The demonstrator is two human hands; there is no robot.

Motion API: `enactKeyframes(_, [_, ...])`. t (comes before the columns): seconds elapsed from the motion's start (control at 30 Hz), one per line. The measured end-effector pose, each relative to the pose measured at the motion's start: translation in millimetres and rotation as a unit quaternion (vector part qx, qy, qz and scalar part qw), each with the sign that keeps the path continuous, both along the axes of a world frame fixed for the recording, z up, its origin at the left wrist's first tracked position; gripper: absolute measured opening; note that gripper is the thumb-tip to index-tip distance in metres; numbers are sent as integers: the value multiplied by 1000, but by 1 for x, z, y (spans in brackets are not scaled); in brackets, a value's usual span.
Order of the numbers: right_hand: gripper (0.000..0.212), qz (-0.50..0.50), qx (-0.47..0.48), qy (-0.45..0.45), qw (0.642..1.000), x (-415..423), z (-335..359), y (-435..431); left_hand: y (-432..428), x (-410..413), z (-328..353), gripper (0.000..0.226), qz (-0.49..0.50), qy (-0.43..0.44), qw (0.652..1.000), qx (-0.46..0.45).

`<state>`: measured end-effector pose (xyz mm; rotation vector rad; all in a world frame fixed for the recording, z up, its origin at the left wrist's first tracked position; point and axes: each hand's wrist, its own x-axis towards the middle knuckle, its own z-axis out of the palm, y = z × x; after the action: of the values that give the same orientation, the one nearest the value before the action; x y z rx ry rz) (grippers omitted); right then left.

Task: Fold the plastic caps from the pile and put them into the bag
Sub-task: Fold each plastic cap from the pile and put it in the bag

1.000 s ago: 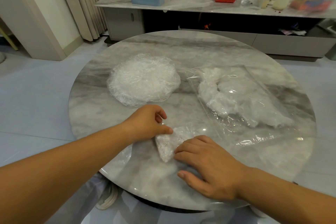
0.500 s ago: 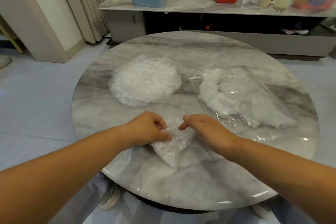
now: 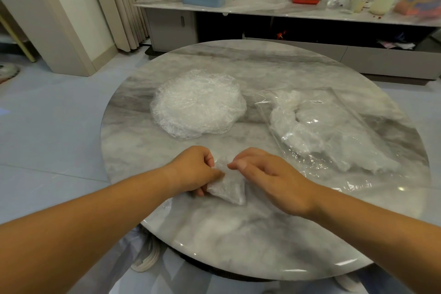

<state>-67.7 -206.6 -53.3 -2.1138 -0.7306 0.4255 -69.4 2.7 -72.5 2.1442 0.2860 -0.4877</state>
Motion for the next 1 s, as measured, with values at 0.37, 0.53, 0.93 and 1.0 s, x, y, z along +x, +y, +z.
enactKeyframes(0.37, [50,170,-176,-200,949,-17,-14,-9,21,-8,17,36,-13,83,979,-186])
enactKeyframes(0.53, [46,188,-197,-241,932,-24,-20,-10,16,-6,18,50,-14,83,982,-171])
enactKeyframes(0.93, [46,-54,-33,-67,996,-31,4,-30,-2,-5,22,22,-23,25,993,-110])
enactKeyframes(1.0, [29,-130,35,43,990,-26,15,-35,-7,-3,29,25,-3,2,988,-153])
